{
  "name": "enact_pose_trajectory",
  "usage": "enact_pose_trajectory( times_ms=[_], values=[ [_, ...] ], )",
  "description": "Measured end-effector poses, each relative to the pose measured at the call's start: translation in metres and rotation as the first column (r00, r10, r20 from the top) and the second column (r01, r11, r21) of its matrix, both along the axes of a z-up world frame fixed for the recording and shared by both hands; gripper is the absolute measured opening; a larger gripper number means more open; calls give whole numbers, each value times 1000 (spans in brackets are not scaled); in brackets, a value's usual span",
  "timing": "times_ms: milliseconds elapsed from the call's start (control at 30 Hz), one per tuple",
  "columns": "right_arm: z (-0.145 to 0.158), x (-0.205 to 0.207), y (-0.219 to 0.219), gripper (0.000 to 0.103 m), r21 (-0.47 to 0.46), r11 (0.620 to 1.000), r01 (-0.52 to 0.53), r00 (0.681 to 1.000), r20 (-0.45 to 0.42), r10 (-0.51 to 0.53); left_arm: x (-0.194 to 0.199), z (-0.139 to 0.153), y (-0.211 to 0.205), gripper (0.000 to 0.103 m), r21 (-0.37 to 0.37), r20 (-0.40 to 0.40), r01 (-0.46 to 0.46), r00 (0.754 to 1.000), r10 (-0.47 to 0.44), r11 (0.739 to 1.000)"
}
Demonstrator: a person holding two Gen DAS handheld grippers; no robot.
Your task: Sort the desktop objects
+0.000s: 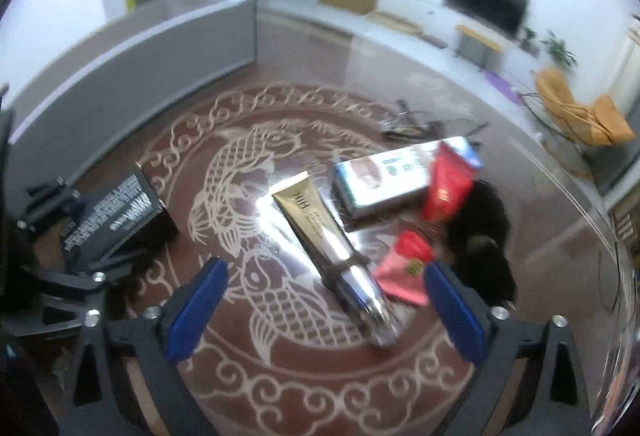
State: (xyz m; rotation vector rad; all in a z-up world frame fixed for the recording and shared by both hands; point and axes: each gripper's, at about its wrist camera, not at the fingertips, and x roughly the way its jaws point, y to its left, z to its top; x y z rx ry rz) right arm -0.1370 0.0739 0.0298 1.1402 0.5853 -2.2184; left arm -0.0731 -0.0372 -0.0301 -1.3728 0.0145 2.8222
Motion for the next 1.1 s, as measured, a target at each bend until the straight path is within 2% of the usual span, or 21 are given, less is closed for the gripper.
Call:
enact_pose_trajectory(
  times_ms=[100, 167, 300, 333, 467, 500, 633, 733, 867, 933, 967, 1000, 1033, 1067, 1100],
  values=[
    [-15, -14, -2, 88, 2, 1000, 12, 998, 56, -12, 0, 0, 0, 60, 0, 0, 0, 1000, 0, 1000],
    [-23, -21, 3, 78, -18, 999, 27, 995, 98, -25, 0, 0, 0, 60, 0, 0, 0, 1000, 0, 1000],
    [-37, -26, 7, 75, -22, 999, 47, 992, 117, -44, 0, 0, 0, 60, 0, 0, 0, 1000, 0, 1000],
    [-37, -26, 10, 71, -34, 998, 58, 992, 119, -53, 0, 0, 0, 60, 0, 0, 0, 1000, 0, 1000],
    [-35, -22, 22, 35, -65, 992, 106, 989, 114, -98, 0, 0, 0, 60, 0, 0, 0, 1000, 0, 1000],
    [-34, -18, 25, 33, -67, 991, 112, 988, 115, -104, 0, 0, 0, 60, 0, 0, 0, 1000, 0, 1000],
    [-34, 9, 31, 31, -55, 989, 138, 987, 87, -132, 0, 0, 0, 60, 0, 0, 0, 1000, 0, 1000],
    [-34, 41, 44, 31, -56, 976, 211, 976, 63, -207, 0, 0, 0, 60, 0, 0, 0, 1000, 0, 1000],
    [-33, 104, 62, 31, -66, 930, 363, 932, 14, -362, 0, 0, 0, 60, 0, 0, 0, 1000, 0, 1000],
    [-35, 131, 61, 31, -100, 908, 406, 912, -9, -409, 0, 0, 0, 59, 0, 0, 0, 1000, 0, 1000],
    [-37, 133, 59, 36, -103, 904, 414, 908, -20, -418, 0, 0, -1, 60, 2, 0, 0, 1000, 0, 1000],
    [-37, 136, 54, 44, -106, 900, 423, 903, -36, -429, 0, 0, -1, 69, 7, 2, 6, 1000, -6, 1000],
    [-38, 136, 52, 71, -105, 898, 428, 900, -37, -434, -1, -2, 1, 78, 5, 11, 13, 1000, -13, 1000],
    [-40, 132, 49, 94, -103, 899, 425, 903, -18, -429, 0, -3, 3, 86, -2, 20, 19, 1000, -19, 1000],
    [-42, 128, 48, 96, -104, 902, 419, 907, -1, -421, 0, -3, 5, 87, -12, 18, 22, 1000, -22, 1000]
  ],
)
